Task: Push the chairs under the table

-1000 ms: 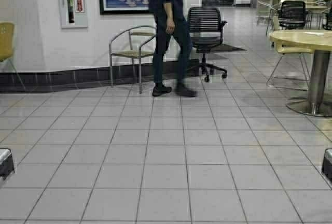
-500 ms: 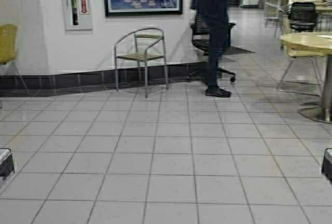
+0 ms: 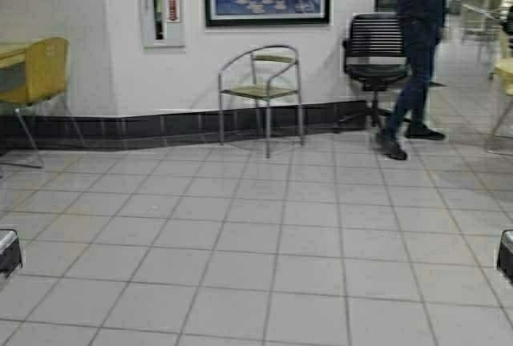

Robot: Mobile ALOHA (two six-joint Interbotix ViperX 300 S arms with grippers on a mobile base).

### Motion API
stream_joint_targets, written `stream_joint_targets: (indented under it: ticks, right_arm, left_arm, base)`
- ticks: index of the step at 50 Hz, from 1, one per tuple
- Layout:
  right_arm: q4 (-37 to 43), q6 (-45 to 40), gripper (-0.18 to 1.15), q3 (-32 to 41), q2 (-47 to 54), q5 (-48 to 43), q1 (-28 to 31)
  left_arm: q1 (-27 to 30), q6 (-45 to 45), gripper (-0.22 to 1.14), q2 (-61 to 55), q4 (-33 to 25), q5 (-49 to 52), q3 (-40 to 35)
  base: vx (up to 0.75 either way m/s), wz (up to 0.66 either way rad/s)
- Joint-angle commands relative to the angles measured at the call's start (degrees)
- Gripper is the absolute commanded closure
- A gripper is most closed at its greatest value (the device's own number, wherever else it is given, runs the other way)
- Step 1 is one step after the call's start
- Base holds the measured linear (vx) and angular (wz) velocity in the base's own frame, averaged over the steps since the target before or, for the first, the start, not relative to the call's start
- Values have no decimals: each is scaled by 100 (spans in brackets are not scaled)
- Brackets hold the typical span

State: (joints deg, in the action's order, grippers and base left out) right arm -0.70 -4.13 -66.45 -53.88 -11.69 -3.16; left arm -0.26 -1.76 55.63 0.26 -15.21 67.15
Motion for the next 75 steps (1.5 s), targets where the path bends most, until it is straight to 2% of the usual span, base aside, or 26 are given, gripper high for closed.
stream_joint_targets:
  ticks: [1,31,75]
  right_arm:
    - [-9,-62,93,79,70,-26,0]
    - [-9,-431,93,35,141,-18,0]
    - [-18,-492,93,88,396,-9,0]
  left_arm:
    - [-9,-9,89,-26,0,-35,-70]
    - [-9,18,89,26,9,-35,-18]
    - [-9,-158,89,-18,-9,-62,62]
  base:
    - [32,20]
    - [28,29]
    - [22,55]
